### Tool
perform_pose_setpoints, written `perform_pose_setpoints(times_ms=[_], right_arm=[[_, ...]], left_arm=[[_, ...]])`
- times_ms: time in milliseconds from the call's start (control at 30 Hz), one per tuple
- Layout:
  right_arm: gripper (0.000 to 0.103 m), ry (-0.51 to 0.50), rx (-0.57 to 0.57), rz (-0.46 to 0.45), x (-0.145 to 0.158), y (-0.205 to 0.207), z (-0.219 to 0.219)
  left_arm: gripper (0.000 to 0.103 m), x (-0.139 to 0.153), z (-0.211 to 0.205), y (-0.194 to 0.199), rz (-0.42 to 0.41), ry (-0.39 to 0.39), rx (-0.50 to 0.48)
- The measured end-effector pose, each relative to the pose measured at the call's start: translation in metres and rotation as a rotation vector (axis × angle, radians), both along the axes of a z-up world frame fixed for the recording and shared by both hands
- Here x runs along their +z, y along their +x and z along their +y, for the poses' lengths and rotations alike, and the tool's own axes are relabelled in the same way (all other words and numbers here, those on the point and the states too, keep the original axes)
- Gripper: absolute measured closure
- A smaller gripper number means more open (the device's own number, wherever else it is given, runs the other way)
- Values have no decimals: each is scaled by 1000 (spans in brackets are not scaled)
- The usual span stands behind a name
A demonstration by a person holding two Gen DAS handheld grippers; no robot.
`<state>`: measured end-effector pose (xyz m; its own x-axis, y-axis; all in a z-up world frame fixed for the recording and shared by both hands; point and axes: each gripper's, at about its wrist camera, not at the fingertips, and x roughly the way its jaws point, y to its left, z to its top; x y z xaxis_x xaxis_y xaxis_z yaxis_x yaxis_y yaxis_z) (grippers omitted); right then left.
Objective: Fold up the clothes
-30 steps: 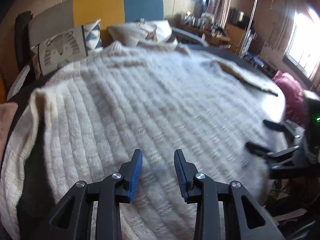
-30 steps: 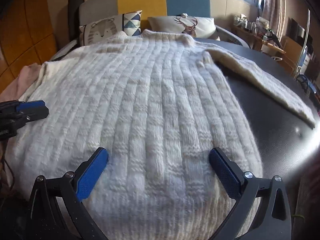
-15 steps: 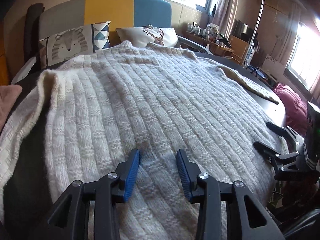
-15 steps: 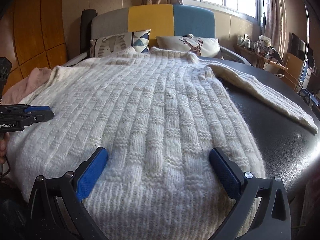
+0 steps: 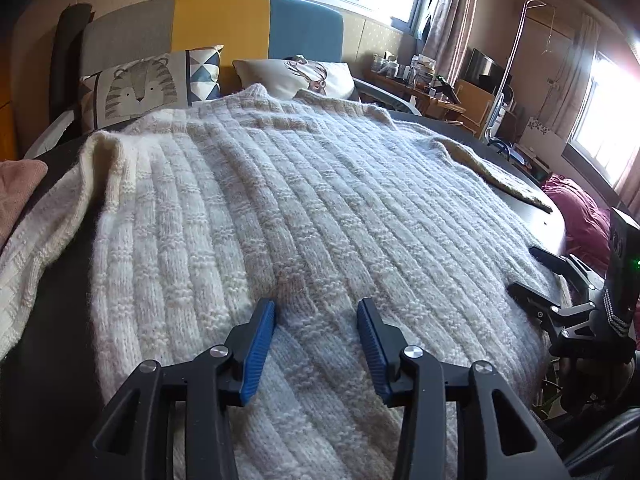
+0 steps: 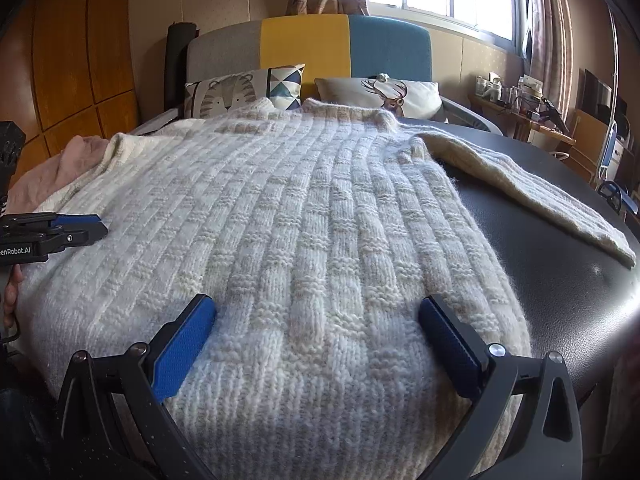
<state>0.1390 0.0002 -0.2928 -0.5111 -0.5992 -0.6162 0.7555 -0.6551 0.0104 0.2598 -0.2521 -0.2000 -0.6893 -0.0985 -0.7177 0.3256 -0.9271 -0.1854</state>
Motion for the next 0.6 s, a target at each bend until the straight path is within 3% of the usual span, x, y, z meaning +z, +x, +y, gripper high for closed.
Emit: perform_pose_setpoints(times_ms=[100, 233, 367, 500, 600], right_arm=[[0, 20, 2, -21, 4, -3, -2], [0, 11, -21, -87, 22, -14, -10], [0, -18, -46, -129, 19, -22, -17], [0, 31, -11, -54, 4, -9, -20], [0, 22, 7, -31, 2, -5, -16]], left_arm=[[59, 1, -2, -3, -15, 0, 2], [59, 14, 0, -20, -108, -8, 5], [59, 22, 0, -34, -106, -34, -1], [58, 11, -9, -42, -149, -9, 43], [54, 4, -13, -33, -116, 8, 57]])
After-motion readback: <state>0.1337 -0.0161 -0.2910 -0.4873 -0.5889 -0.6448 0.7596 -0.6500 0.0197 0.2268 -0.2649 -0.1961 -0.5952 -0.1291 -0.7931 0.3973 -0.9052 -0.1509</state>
